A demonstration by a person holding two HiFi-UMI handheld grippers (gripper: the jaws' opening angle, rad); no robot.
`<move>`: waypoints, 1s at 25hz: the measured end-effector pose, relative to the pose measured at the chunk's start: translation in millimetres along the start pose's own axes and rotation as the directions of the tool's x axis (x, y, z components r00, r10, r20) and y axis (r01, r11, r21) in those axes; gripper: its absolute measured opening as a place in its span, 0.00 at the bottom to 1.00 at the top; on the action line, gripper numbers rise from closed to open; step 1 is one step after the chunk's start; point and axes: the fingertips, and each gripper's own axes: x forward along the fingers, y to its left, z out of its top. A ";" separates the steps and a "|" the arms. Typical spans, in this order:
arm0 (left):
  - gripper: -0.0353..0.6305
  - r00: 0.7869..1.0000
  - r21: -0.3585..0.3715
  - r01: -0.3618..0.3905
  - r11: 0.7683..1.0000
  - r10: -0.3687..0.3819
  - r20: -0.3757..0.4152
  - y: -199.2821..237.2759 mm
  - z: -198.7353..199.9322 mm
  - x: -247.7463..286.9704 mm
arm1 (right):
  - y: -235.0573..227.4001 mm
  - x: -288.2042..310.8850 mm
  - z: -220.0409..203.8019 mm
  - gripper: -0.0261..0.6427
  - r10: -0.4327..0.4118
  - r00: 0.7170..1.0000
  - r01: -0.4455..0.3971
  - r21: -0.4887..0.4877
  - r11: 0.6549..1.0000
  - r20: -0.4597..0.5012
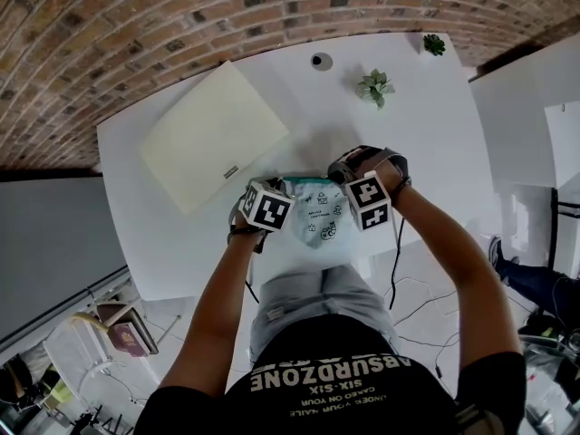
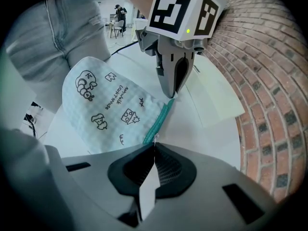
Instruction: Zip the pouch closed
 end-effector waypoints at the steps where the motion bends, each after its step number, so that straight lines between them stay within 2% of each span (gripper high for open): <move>1: 0.09 1.000 0.000 0.000 1.000 0.000 0.000 0.0 0.0 0.1 | 0.6 -0.2 0.0 0.04 0.001 1.000 -0.001 0.001 1.000 0.001; 10: 0.09 1.000 -0.006 -0.008 1.000 0.008 -0.011 1.6 0.2 0.9 | 5.5 -1.5 -10.4 0.04 0.032 0.999 -0.031 0.031 0.999 -0.022; 25: 0.09 1.000 0.002 -0.016 1.000 0.016 -0.003 0.9 0.7 1.1 | 11.9 -4.0 -14.2 0.04 0.003 1.000 -0.002 0.064 0.998 -0.023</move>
